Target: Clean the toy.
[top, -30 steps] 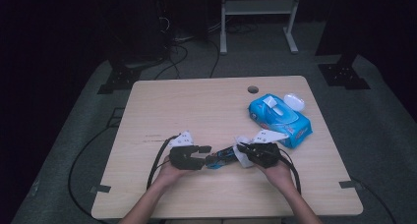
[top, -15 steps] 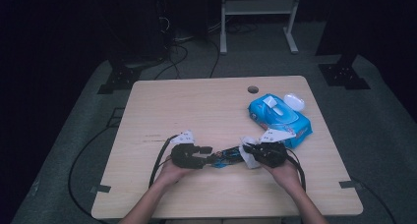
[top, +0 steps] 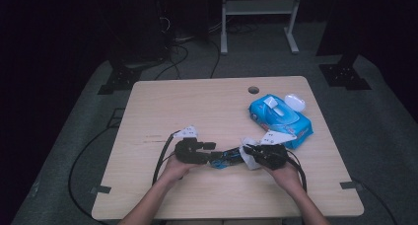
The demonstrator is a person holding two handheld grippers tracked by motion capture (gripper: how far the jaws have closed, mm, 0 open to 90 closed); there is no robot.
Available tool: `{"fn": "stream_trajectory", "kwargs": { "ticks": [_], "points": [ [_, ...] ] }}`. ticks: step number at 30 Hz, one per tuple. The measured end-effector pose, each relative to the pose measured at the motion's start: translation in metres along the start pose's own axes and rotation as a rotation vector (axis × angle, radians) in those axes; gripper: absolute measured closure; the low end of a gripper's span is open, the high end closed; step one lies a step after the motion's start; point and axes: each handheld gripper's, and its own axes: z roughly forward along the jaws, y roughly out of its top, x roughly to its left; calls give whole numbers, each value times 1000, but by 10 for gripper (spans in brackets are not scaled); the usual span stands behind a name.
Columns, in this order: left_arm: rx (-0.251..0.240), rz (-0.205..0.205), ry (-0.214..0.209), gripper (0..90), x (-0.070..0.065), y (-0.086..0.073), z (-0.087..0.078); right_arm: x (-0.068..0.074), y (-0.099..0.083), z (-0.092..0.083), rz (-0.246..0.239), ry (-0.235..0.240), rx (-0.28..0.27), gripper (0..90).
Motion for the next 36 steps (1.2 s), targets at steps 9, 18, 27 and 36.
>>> {"fn": "stream_trajectory", "kwargs": {
  "ticks": [9, 18, 27, 36],
  "points": [
    [12, -23, -5, 460, 3, -2, 2, 1, -1, -1, -11, 2, -4, 854],
    [17, -7, -9, 459, 0, -4, 0, 5, -2, -1, -29, 3, -7, 854],
    [37, 35, -10, 460, -9, -4, 0, 8, -5, -7, -53, 13, -10, 854],
    [50, 57, -24, 436, -16, -7, 1, 14, -10, -14, -73, 22, -4, 854]
  ]
}}
